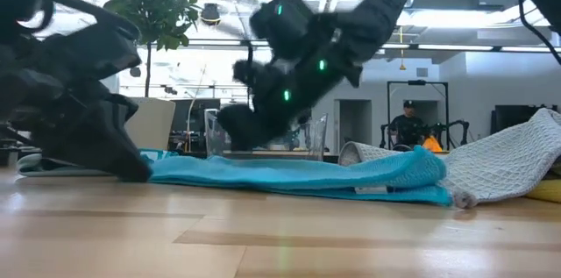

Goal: Fold microfiber towels
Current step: Fold the blue microfiber cloth

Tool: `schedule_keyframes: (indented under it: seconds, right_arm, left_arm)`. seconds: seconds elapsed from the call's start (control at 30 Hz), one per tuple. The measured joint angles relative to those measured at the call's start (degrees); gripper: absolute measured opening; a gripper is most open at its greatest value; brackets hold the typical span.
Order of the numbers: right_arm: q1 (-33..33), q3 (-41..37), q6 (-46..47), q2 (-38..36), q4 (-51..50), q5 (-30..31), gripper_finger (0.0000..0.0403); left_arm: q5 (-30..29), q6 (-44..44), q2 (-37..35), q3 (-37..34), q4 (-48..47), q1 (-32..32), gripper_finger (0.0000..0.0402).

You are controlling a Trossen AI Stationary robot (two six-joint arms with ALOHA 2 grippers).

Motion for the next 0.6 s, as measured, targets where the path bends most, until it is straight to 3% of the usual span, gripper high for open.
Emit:
schedule_keyframes:
  seconds: [0.2, 0.3, 0.47, 0.6]
  right_arm:
    - [4.4, 0.1, -1.5, -4.4, 1.6, 0.3, 0.0062]
    - [6.3, 0.1, -1.6, -3.8, 4.7, 0.3, 0.0057]
    - [6.2, 0.0, -2.2, 1.7, 11.2, -1.5, 0.0046]
    - [5.4, 0.1, -0.7, 4.4, 13.0, -2.0, 0.0031]
  left_arm:
    - [0.2, 0.2, -11.9, 1.0, -10.6, -0.6, 0.0]
    - [-2.4, 0.4, -13.8, 0.3, -11.7, -0.6, 0.0]
    - [-6.2, 1.0, -11.5, 0.3, -8.8, -0.4, 0.0]
    - [-6.5, 2.2, -5.6, -0.1, 0.0, -0.4, 0.0]
